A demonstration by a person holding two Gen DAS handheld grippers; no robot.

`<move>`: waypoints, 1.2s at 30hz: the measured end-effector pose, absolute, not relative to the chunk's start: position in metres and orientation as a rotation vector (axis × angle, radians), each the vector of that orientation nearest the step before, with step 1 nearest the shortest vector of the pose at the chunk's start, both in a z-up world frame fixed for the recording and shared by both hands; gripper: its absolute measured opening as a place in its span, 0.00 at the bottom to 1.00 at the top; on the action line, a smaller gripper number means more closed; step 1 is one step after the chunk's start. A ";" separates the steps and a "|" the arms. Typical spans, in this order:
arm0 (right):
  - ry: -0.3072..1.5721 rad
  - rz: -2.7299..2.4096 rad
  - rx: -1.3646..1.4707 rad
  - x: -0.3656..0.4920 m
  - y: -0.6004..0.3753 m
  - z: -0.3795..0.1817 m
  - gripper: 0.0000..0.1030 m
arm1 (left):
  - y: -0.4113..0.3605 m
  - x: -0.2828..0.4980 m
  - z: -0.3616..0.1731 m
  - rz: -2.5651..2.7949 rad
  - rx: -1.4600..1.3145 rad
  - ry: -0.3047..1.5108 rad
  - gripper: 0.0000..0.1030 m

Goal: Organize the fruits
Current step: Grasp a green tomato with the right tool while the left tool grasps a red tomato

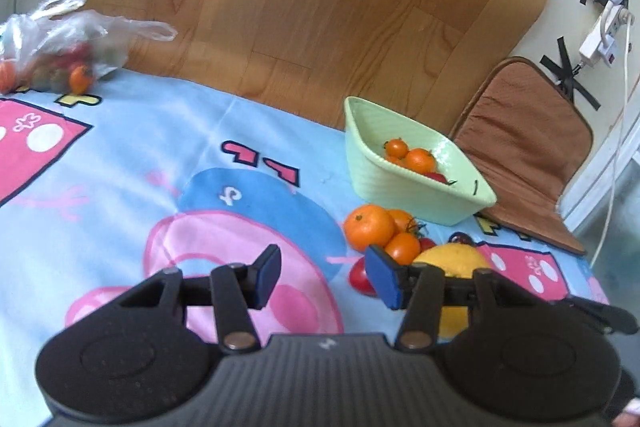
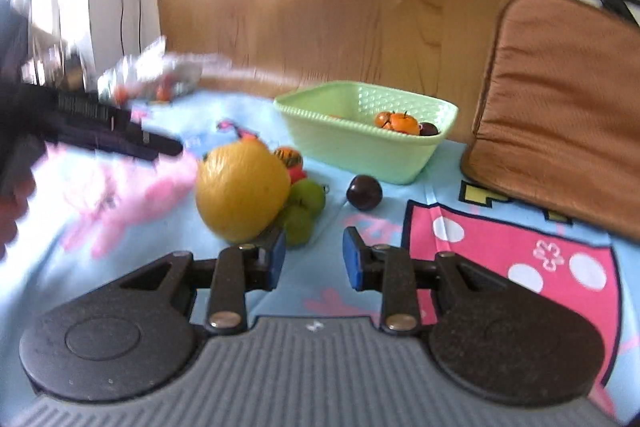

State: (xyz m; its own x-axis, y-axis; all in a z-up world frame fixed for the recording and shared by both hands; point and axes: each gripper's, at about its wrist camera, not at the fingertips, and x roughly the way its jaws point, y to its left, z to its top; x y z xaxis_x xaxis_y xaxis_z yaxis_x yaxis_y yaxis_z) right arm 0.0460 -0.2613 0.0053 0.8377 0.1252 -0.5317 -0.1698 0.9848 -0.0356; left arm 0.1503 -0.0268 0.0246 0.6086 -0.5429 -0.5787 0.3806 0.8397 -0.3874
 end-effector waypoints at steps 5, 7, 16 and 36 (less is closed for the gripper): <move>0.570 0.177 -0.183 0.053 -0.249 -0.003 0.33 | -0.039 0.160 0.016 -0.610 -0.266 0.787 0.46; 0.567 0.179 -0.202 0.058 -0.246 -0.004 0.33 | -0.045 0.167 0.008 -0.620 -0.274 0.814 0.46; 0.570 0.198 -0.172 0.061 -0.250 -0.001 0.27 | -0.043 0.170 0.000 -0.678 -0.370 0.833 0.28; 0.561 0.257 -0.072 -0.025 -0.238 -0.004 0.28 | -0.025 0.075 0.018 -0.636 -0.111 0.691 0.41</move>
State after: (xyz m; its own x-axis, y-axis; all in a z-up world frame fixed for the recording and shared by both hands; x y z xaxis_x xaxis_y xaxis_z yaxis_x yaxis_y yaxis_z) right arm -0.0248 -0.2384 -0.0040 0.8156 0.2217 -0.5344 -0.2606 0.9654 0.0028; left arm 0.0746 -0.0246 0.0184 0.5909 -0.5809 -0.5598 0.5098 0.8066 -0.2990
